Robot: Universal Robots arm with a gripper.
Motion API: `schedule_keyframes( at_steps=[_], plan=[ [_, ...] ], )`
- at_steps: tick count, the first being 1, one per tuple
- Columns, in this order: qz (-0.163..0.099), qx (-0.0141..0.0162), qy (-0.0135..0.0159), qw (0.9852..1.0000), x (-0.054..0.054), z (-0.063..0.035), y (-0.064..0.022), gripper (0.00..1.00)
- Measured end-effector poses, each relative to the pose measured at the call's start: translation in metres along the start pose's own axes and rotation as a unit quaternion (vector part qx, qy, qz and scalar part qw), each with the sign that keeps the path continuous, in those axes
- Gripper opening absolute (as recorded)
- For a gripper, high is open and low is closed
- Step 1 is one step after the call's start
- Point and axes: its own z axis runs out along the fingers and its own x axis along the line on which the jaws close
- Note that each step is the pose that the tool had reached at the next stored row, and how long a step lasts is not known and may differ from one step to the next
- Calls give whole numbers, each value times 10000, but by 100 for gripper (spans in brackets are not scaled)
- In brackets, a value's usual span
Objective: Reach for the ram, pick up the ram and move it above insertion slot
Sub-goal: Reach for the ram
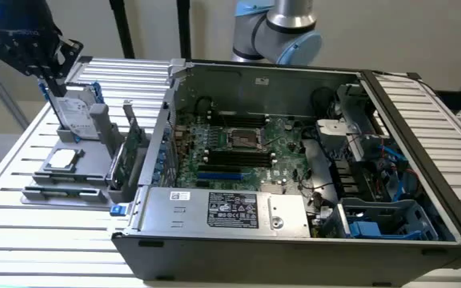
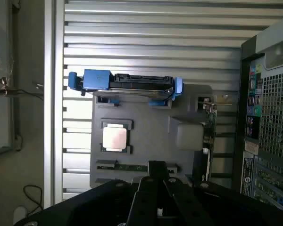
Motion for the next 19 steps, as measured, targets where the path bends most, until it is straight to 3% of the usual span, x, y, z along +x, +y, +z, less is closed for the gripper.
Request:
schedule_keyframes(
  at_steps=[14,16,19],
  plan=[
    [0,1,1,10000,0,-1,-4,11],
    [0,0,1,10000,1,-1,-45,11],
    [0,0,1,10000,3,-2,-175,11]
  ],
)
